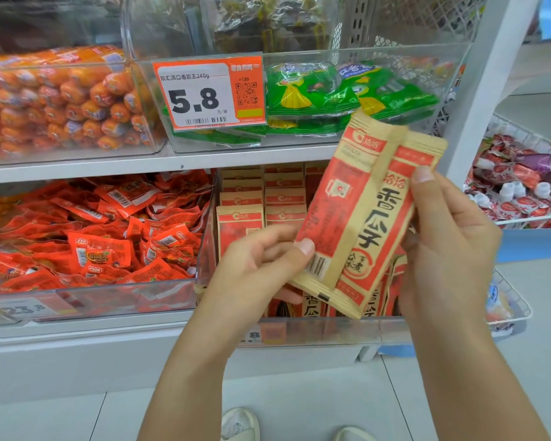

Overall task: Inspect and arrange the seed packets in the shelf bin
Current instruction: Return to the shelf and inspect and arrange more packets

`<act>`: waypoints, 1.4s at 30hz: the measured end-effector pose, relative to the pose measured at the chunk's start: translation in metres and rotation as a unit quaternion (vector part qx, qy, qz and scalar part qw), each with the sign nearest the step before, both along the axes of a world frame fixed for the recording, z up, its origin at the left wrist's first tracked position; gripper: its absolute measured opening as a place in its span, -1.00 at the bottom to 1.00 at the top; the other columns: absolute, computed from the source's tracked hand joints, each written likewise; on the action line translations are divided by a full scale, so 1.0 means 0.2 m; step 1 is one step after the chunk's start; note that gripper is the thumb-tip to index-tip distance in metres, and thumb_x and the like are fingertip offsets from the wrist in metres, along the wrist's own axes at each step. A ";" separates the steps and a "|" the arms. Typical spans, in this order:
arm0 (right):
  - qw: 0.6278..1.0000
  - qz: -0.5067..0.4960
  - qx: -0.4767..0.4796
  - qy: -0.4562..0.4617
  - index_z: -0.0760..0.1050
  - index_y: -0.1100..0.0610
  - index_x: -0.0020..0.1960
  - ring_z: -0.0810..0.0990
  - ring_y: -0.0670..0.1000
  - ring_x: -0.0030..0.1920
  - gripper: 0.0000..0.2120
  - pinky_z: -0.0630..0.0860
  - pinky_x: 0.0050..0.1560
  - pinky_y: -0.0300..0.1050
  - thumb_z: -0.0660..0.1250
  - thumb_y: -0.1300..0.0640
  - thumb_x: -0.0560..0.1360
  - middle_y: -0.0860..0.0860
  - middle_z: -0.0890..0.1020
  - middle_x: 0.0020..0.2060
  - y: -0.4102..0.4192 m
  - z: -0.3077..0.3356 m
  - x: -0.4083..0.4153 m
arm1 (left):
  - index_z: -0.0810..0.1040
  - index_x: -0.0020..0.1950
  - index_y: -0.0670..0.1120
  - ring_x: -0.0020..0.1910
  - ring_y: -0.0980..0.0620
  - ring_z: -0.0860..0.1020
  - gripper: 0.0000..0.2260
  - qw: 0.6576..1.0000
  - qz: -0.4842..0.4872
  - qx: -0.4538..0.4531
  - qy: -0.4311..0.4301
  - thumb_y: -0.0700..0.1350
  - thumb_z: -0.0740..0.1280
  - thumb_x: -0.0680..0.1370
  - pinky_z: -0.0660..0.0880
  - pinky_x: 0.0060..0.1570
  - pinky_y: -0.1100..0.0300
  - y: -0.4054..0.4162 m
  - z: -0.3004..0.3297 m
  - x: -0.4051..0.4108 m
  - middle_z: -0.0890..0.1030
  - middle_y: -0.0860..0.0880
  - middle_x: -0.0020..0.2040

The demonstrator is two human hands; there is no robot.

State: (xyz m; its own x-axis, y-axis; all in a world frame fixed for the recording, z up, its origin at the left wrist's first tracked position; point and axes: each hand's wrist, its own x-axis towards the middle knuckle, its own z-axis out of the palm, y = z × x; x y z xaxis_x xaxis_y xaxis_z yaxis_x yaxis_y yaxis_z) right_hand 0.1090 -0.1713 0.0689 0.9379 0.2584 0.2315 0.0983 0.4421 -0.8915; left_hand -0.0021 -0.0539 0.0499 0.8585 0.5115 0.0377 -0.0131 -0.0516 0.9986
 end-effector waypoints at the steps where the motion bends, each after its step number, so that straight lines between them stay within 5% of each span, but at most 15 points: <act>1: 1.000 0.025 -0.014 0.006 0.65 0.05 -0.17 0.57 -0.12 -0.33 -0.78 0.51 -0.31 -0.25 0.29 0.07 0.59 -0.09 0.65 -0.33 0.00 0.00 0.01 | 0.62 0.12 -0.06 -0.27 0.12 0.64 -0.76 1.000 0.010 -0.008 -0.008 -0.02 0.40 0.49 0.58 -0.37 0.25 0.00 0.00 0.00 0.71 0.00 -0.17; 5: 0.972 0.187 -0.137 -0.020 0.63 0.01 -0.06 0.67 -0.09 -0.15 -0.75 0.57 -0.18 -0.16 0.32 -0.11 0.41 -0.06 0.73 -0.16 -0.01 0.01 0.02 | 0.63 0.13 -0.13 -0.32 0.10 0.64 -0.69 0.992 0.091 -0.065 -0.056 -0.04 0.30 0.46 0.55 -0.44 0.28 0.02 0.00 0.01 0.71 -0.03 -0.20; 9: 0.956 0.264 -0.130 -0.011 0.59 0.01 0.09 0.70 -0.11 -0.18 -0.71 0.58 -0.28 -0.25 0.41 0.00 0.39 -0.07 0.73 -0.14 0.03 0.01 -0.04 | 0.62 0.15 -0.10 -0.24 0.10 0.67 -0.70 0.986 0.129 -0.068 -0.086 -0.01 0.29 0.49 0.55 -0.37 0.28 0.02 0.02 0.01 0.72 -0.02 -0.14; 16: 0.975 0.204 -0.090 -0.010 0.57 0.02 0.13 0.70 -0.14 -0.22 -0.81 0.59 -0.30 -0.26 0.29 0.19 0.57 -0.08 0.73 -0.18 0.05 0.00 -0.05 | 0.47 0.01 0.19 0.04 0.23 0.57 -0.74 0.917 0.264 0.292 -0.062 0.15 0.45 0.41 0.59 -0.05 0.21 0.00 -0.01 0.03 0.57 0.19 0.05; 20: 0.976 0.204 -0.077 -0.003 0.57 0.06 0.12 0.69 -0.17 -0.22 -0.82 0.57 -0.31 -0.30 0.29 0.22 0.56 -0.08 0.73 -0.19 0.06 0.00 -0.06 | 0.52 -0.05 0.13 -0.03 0.17 0.60 -0.71 0.908 0.263 0.323 -0.048 0.25 0.39 0.35 0.59 -0.03 0.05 0.00 -0.05 0.04 0.60 0.18 -0.04; 26: 0.974 0.207 -0.092 -0.016 0.56 0.07 0.10 0.70 -0.12 -0.20 -0.84 0.60 -0.29 -0.25 0.34 0.20 0.53 -0.04 0.73 -0.16 0.06 -0.01 -0.07 | 0.53 -0.03 0.06 -0.11 0.18 0.60 -0.78 0.887 0.267 0.376 -0.031 0.17 0.27 0.45 0.55 -0.11 0.09 -0.02 -0.05 0.03 0.62 0.19 -0.10; 33: 0.974 0.190 -0.117 -0.047 0.52 0.09 0.08 0.71 -0.06 -0.21 -0.85 0.62 -0.28 -0.20 0.37 0.19 0.52 -0.06 0.72 -0.13 0.07 -0.03 -0.07 | 0.43 -0.03 -0.05 -0.22 0.00 0.50 -0.81 0.817 0.216 0.533 0.032 -0.02 0.08 0.63 0.24 -0.29 0.18 -0.03 -0.05 0.05 0.56 0.04 -0.05; 37: 0.970 0.179 -0.149 -0.065 0.53 0.04 0.06 0.72 -0.02 -0.20 -0.86 0.65 -0.25 -0.14 0.40 0.15 0.51 -0.08 0.72 -0.12 0.06 -0.04 -0.06 | 0.43 -0.05 -0.06 -0.28 -0.07 0.52 -0.79 0.818 0.217 0.530 0.053 -0.02 0.05 0.62 0.23 -0.30 0.17 -0.02 -0.07 0.05 0.56 0.02 -0.12; 42: 0.966 0.182 -0.169 -0.077 0.53 0.02 0.04 0.72 0.00 -0.22 -0.86 0.67 -0.25 -0.09 0.41 0.11 0.49 -0.09 0.72 -0.13 0.05 -0.04 -0.05 | 0.39 -0.10 0.01 -0.18 -0.06 0.49 -0.86 0.874 0.202 0.439 0.050 -0.02 0.09 0.57 0.43 -0.25 -0.01 0.00 -0.09 0.04 0.48 0.13 -0.12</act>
State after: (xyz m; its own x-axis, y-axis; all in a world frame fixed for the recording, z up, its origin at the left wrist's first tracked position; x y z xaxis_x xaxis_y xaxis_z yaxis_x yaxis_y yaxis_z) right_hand 0.0995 -0.1611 0.0616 0.7326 0.6488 0.2058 0.1342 0.1588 -0.9782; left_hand 0.0059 -0.0535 0.0322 0.6361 0.5844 0.5038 0.2674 -0.7794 0.5665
